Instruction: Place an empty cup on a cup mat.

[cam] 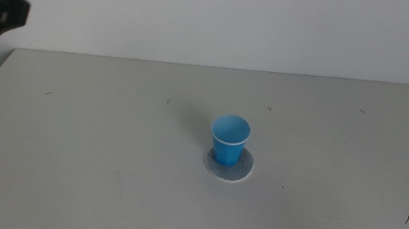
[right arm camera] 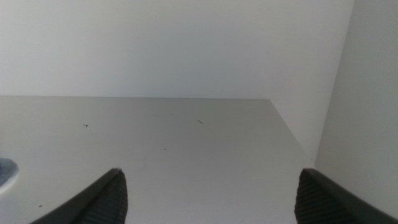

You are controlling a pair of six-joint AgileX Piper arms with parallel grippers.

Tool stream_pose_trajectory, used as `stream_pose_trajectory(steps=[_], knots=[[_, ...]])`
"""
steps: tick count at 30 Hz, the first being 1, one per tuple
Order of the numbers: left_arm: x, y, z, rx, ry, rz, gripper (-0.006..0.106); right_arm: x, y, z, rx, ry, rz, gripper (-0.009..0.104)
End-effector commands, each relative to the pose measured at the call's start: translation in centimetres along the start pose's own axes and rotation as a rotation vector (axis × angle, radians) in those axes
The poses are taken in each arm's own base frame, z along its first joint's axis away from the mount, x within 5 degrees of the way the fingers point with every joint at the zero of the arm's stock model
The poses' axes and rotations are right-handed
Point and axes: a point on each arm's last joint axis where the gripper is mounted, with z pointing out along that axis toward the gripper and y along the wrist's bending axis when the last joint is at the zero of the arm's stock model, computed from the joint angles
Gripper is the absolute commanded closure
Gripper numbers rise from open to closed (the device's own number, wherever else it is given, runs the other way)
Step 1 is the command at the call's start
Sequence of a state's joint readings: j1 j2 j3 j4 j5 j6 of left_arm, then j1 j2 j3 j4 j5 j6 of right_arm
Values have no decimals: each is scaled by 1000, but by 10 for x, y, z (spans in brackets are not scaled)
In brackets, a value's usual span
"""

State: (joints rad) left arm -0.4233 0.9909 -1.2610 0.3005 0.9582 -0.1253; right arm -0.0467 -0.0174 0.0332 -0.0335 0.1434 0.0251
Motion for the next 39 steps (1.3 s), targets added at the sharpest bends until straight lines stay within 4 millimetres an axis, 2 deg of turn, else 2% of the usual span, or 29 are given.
stream_pose_trajectory(steps=[1,5,10,18,27,32,39], knots=[[8,11,-13,-25,-86,-72,-4,-12,0,-3,-1,-108,-17,1],[42,22,-16,-83,-88,-107,-4,-12,0,-3,-1,-108,-17,1],[91,23,-13,-142,-176,-144,-4,-12,0,-3,-1,-108,-17,1],[166,4,3,-147,-417,-128,-4,-12,0,-3,-1,-108,-17,1],[242,-17,35,-73,-472,-277,-4,-12,0,-3,-1,-108,-17,1],[266,-23,38,-75,-483,-287,-4,-12,0,-3,-1,-108,-17,1],[275,-22,30,-112,-478,-286,-4,-12,0,-3,-1,-108,-17,1]])
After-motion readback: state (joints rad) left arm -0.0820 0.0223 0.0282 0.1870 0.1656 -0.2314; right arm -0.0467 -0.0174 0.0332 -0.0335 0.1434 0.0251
